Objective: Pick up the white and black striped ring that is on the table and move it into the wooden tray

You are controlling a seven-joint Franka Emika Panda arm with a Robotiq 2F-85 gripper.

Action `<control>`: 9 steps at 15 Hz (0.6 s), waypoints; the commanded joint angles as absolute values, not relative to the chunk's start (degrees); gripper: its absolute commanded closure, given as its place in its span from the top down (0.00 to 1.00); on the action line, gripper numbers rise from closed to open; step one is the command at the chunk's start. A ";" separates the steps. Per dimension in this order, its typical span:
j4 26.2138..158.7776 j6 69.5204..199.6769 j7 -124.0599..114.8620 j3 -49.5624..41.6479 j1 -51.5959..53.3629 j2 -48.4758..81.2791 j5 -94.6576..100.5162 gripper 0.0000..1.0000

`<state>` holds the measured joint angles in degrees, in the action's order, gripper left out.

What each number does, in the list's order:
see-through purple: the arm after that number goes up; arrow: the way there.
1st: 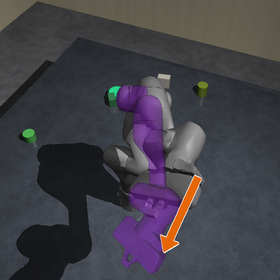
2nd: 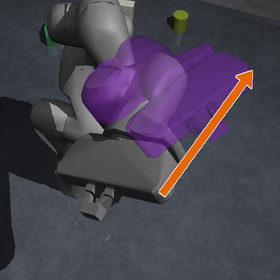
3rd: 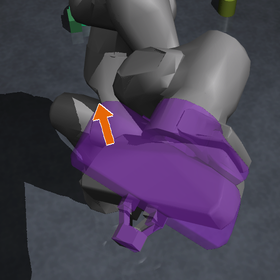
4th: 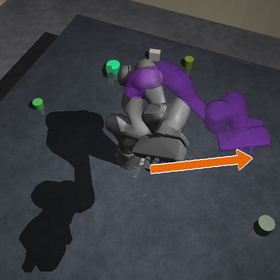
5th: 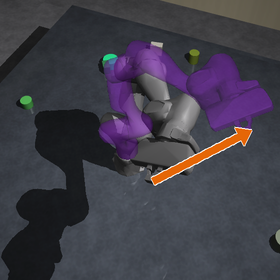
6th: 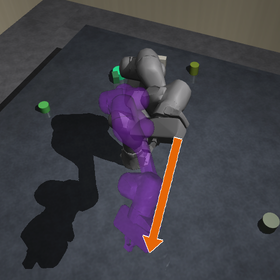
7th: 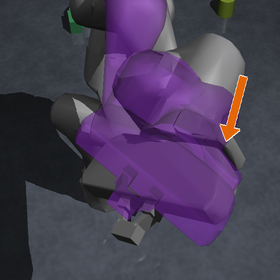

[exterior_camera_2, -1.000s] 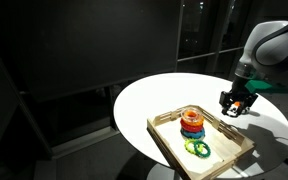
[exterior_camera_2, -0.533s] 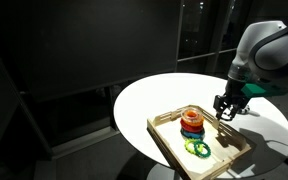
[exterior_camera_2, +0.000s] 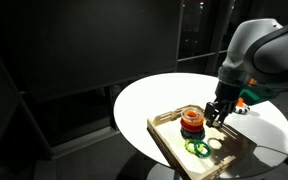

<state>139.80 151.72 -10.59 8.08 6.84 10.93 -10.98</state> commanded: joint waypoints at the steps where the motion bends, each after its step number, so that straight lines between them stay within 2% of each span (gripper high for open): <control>1: 138.94 152.31 -4.46 10.77 7.04 11.45 -14.20 0.41; 9: 138.10 154.76 0.82 13.59 7.72 15.97 -14.93 0.41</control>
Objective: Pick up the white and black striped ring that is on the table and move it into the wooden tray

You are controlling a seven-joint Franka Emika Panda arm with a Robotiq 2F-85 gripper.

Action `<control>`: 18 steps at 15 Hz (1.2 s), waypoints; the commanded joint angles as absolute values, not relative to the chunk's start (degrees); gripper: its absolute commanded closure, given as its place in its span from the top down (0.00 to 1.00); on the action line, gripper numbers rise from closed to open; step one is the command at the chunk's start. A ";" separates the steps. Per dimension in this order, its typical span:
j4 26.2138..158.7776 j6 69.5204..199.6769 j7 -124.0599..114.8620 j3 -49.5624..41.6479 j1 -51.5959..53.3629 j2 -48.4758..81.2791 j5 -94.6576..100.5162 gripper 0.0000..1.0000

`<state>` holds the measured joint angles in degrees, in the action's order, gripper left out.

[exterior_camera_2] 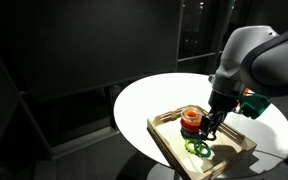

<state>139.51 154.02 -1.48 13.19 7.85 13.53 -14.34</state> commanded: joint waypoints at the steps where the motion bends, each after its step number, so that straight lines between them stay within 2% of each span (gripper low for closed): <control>1: 138.04 154.78 0.96 13.66 7.67 16.50 -14.75 0.41; 8: 137.17 157.25 0.21 13.17 8.02 20.54 -12.80 0.41; 10: 136.67 157.41 0.28 13.30 7.89 21.41 -12.71 0.77; 11: 136.39 157.46 0.35 13.38 7.78 21.58 -12.75 0.92; 13: 136.24 157.04 0.81 13.73 7.31 21.50 -13.22 1.00; 18: 136.75 153.62 2.11 14.47 5.75 18.41 -14.24 1.00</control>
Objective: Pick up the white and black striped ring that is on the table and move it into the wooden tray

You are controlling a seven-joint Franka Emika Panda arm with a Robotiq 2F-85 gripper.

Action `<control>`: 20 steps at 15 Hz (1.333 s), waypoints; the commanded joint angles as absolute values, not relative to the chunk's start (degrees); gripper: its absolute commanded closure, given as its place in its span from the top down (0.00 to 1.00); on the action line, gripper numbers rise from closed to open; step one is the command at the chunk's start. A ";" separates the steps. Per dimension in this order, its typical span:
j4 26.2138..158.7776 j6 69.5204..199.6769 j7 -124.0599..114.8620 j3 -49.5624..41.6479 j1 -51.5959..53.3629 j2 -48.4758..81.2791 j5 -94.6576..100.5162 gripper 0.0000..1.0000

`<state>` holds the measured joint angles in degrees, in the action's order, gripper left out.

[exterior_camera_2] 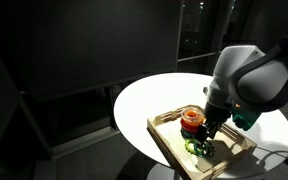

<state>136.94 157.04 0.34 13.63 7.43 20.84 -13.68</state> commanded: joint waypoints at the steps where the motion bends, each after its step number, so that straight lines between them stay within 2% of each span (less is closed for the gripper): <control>1: 136.92 152.51 2.12 14.37 5.54 17.41 -14.34 1.00; 7: 137.79 144.14 -0.23 11.43 6.14 10.83 -11.72 1.00; 20: 139.36 130.55 -13.52 4.11 5.01 -4.35 7.45 1.00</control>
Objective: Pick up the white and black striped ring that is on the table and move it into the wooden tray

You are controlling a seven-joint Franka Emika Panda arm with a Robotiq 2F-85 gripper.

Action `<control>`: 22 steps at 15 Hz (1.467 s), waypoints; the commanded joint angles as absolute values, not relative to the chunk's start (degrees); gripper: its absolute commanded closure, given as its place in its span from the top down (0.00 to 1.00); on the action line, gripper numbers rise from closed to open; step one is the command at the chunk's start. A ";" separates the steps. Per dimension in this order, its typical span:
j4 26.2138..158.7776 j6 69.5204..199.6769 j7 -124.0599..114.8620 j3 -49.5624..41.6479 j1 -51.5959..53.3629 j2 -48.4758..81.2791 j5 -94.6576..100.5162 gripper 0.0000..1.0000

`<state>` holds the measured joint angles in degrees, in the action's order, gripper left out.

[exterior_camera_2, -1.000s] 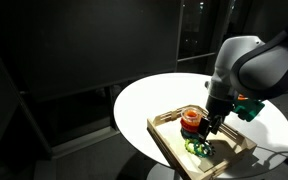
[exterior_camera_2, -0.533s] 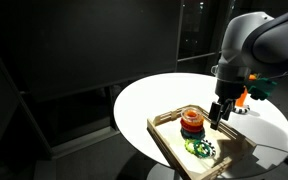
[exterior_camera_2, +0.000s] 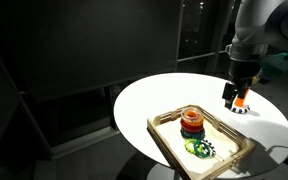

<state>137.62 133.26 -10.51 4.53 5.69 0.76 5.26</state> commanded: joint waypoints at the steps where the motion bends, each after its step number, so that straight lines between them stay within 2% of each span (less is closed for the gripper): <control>1: 139.57 129.68 -14.06 4.05 4.76 -5.65 7.45 1.00; 10: 139.52 118.05 -9.88 3.32 3.79 -15.72 0.22 1.00; 22: 137.42 110.28 -6.13 1.80 3.34 -25.49 -5.51 1.00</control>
<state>138.33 112.29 -7.03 1.78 4.24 -24.10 -4.97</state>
